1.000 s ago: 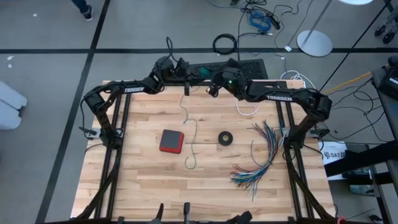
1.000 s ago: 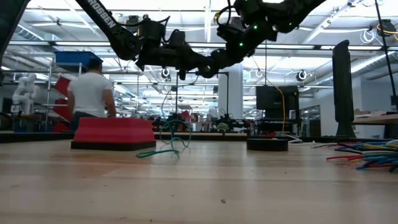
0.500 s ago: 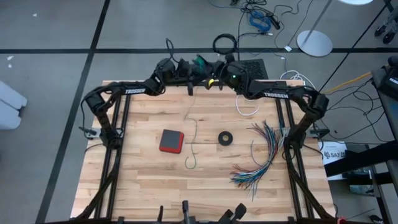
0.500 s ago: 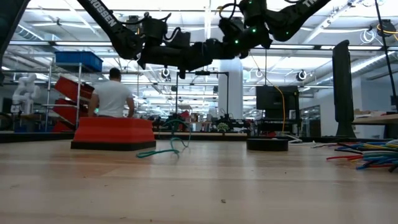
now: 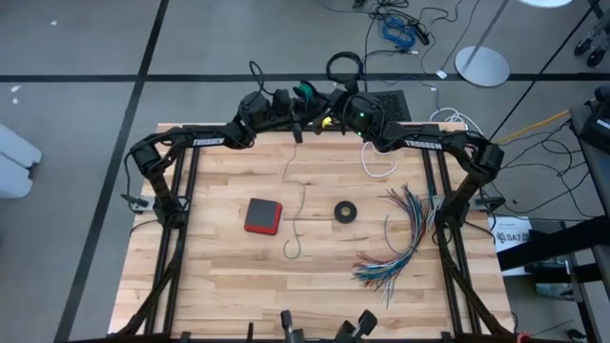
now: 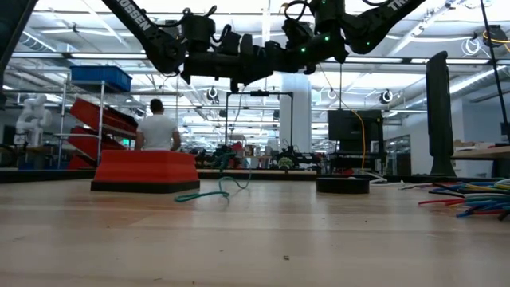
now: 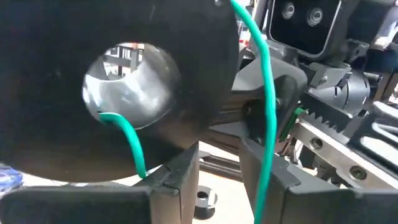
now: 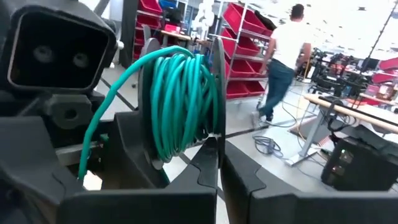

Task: Coiling cords
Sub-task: Coil the green wire cable on the spool

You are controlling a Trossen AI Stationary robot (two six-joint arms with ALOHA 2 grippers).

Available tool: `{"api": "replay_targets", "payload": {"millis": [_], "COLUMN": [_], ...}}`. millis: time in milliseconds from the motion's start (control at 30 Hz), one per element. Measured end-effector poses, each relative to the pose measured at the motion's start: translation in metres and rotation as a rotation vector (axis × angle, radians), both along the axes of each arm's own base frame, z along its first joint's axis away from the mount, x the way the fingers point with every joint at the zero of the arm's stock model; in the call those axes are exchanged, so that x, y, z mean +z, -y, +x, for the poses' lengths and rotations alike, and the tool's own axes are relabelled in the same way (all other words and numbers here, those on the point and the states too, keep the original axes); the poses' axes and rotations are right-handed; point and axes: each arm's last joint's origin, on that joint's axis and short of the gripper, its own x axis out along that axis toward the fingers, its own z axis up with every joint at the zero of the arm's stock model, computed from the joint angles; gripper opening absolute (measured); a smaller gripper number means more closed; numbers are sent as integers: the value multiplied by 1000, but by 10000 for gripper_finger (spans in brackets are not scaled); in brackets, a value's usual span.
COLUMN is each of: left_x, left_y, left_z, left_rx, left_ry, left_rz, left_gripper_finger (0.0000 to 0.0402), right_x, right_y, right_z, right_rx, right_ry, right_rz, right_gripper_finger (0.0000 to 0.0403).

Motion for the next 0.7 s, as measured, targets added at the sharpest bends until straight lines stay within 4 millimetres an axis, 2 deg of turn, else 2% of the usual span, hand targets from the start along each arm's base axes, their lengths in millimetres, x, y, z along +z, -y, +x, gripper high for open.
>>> {"api": "replay_targets", "payload": {"millis": [233, 500, 700], "left_x": [-16, -33, -40], "left_y": [14, 23, 21], "left_z": [-2, -33, -41], "left_rx": [-107, -56, -31], "left_ry": [-13, 189, 179], "left_rz": [90, 216, 197], "left_gripper_finger": [121, 121, 121], "right_x": [1, 1, 2], "right_y": [5, 9, 11], "right_z": [-3, -6, -7], "right_rx": [28, 30, 26], "right_ry": [11, 12, 23], "right_rz": [2, 8, 7], "right_gripper_finger": [0, 0, 0]}}
